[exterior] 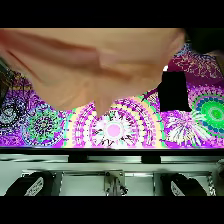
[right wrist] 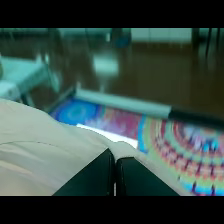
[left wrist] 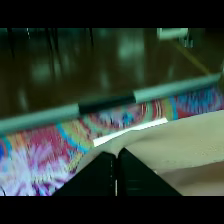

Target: Fold the shirts.

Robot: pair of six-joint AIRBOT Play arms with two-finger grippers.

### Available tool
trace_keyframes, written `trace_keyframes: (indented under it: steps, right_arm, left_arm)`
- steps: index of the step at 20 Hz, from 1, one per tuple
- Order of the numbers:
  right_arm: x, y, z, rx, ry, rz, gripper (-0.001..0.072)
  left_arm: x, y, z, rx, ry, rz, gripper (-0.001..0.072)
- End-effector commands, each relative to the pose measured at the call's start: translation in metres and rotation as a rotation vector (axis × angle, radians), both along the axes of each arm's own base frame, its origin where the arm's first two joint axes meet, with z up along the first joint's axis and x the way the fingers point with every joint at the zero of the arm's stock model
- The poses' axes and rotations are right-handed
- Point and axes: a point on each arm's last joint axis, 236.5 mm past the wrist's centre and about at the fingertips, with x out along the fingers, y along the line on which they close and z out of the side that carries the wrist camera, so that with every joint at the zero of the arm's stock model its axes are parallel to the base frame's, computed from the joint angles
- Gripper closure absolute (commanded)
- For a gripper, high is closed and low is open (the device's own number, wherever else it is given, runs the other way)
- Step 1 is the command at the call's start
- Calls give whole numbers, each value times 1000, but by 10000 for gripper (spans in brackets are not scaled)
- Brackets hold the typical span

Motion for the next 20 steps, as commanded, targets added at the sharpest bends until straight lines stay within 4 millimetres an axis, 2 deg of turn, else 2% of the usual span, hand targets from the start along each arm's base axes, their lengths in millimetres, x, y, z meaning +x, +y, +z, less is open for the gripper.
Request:
trace_keyframes:
  steps: [1,3,4,6,7,9,11,12,14,16,18,20]
  right_arm:
    - [-83,-18,75,70,-216,-44,645]
    - [-83,-17,61,52,-150,-44,645]
    - [-74,-19,46,35,-88,-57,645]
    - [-47,-26,-3,-28,104,-105,645]
    - [-30,-35,-36,-69,227,-146,645]
    - [1,-53,-101,-140,459,-225,645]
    - [32,-62,-163,-190,637,-266,645]
    - [47,-61,-195,-201,714,-265,645]
    - [81,-58,-267,-210,864,-263,645]
    - [117,-57,-326,-210,937,-277,645]
    - [151,-54,-362,-157,955,-299,645]
    - [180,-49,-379,-59,935,-325,645]
  left_arm:
    - [-91,-2,76,-16,-291,17,672]
    - [-82,-5,57,12,-215,7,672]
    - [-70,-5,42,21,-158,2,672]
    - [-38,-3,8,27,-41,3,672]
    - [-19,0,-13,26,25,6,672]
    - [24,7,-70,24,184,22,672]
    - [64,11,-146,11,383,19,672]
    - [81,12,-192,2,495,17,672]
    - [107,16,-279,-25,690,24,672]
    - [126,14,-349,-81,833,25,672]
    - [142,9,-395,-147,930,20,672]
    - [160,3,-422,-221,986,11,671]
